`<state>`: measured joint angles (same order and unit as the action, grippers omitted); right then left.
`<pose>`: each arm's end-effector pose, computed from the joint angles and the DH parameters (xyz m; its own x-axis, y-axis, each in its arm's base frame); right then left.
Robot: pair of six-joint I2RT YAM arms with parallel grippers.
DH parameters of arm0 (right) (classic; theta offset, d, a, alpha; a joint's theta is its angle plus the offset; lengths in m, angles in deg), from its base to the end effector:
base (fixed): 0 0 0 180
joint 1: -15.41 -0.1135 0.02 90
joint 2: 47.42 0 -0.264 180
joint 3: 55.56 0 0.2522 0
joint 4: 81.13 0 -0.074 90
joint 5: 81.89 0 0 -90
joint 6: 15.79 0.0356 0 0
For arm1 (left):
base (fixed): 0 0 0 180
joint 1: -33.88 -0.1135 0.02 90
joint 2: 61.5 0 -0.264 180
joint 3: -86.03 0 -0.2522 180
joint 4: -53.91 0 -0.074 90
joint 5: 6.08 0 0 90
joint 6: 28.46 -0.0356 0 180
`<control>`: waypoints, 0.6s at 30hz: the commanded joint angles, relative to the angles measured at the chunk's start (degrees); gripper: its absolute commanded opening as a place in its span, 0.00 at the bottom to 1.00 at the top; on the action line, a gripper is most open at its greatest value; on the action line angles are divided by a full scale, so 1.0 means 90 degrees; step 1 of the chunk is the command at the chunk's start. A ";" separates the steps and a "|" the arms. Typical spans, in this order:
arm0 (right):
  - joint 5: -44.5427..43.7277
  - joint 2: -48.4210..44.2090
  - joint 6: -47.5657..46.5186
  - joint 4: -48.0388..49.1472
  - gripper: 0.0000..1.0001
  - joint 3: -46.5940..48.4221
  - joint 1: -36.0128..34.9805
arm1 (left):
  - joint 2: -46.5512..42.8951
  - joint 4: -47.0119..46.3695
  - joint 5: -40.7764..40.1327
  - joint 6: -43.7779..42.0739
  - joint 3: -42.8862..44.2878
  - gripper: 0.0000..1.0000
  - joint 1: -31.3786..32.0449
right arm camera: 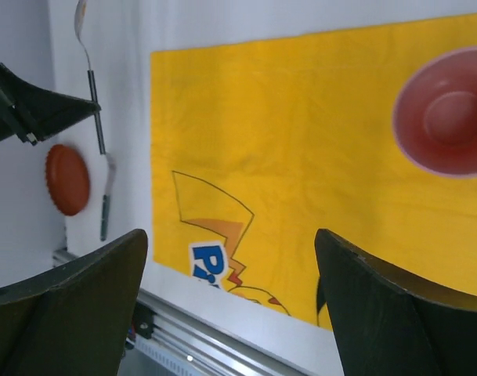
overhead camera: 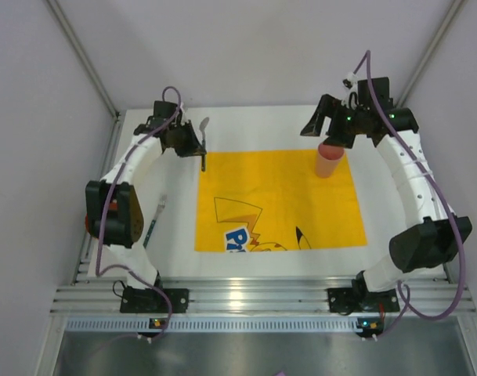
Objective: Set the dinner table for one person
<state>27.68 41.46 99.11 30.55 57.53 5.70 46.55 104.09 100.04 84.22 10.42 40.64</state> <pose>0.3154 0.0661 0.4060 -0.7890 0.2675 -0.5531 -0.0703 0.8550 0.5138 0.4133 -0.0589 0.2611 -0.8461 -0.2727 -0.4580 -0.0547 0.8991 -0.4343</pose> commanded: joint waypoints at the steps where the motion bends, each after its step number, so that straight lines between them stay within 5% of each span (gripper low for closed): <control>1: 0.1347 0.0163 0.0727 0.1236 0.89 -0.0410 -0.0190 | -0.1417 -0.1551 0.2012 0.0613 -0.0732 0.00 0.0361; 8: 0.2570 0.0173 0.2560 0.3531 0.89 -0.1446 -0.0745 | -0.3010 -0.5018 0.3306 0.3443 -0.2890 0.00 0.0771; 18: 0.3216 0.0183 0.4313 0.7048 0.89 -0.2384 -0.1840 | -0.3392 -0.7103 0.3414 0.5126 -0.3859 0.00 0.1396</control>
<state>53.25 43.78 132.05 79.11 36.11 -8.31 18.58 53.80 128.85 123.78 -24.64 52.01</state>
